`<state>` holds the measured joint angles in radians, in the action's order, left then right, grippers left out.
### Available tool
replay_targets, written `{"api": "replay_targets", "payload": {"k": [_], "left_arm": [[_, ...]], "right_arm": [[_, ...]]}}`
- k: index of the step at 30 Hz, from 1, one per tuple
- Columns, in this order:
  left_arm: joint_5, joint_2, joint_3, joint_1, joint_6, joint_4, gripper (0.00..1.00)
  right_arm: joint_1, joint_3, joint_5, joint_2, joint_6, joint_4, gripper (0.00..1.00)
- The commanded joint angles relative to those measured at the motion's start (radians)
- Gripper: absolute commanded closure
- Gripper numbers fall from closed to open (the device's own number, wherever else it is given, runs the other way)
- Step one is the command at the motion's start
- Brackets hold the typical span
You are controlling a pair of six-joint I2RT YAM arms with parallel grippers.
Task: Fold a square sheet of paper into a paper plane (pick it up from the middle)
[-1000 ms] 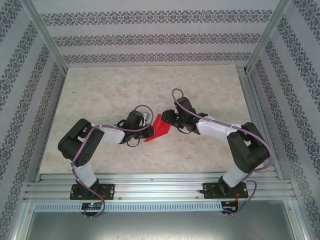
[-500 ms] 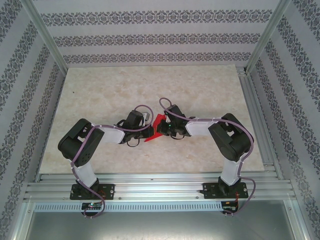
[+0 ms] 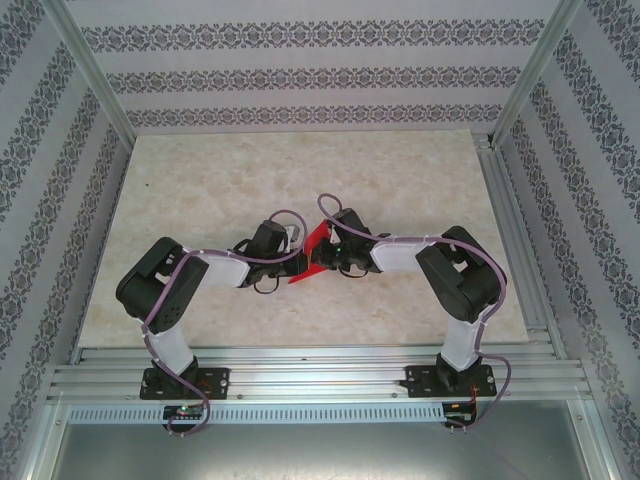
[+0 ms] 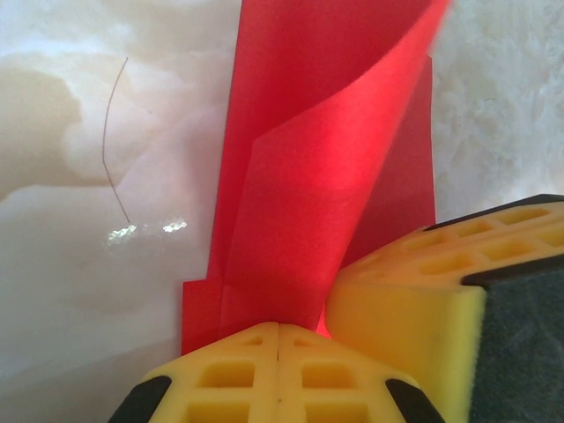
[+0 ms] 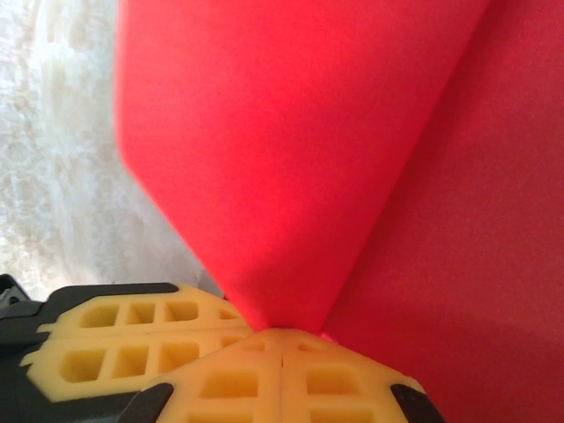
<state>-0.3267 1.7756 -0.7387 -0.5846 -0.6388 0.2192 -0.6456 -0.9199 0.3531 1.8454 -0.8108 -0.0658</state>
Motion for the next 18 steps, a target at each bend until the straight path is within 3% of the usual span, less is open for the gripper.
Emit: {"api": "replay_targets", "payload": {"k": [1,6,18], "left_arm": [[0.024,0.054,0.014,0.003,0.021,-0.104,1.00],[0.024,0.056,0.016,0.003,0.019,-0.102,1.00],[0.023,0.055,0.023,0.003,0.016,-0.099,1.00]], "right_arm": [[0.004,0.028,-0.042,-0.079,0.003,-0.077,0.97],[0.003,0.034,-0.060,-0.106,0.015,-0.070,0.96],[-0.003,-0.032,-0.049,0.031,0.004,-0.044,0.96]]}}
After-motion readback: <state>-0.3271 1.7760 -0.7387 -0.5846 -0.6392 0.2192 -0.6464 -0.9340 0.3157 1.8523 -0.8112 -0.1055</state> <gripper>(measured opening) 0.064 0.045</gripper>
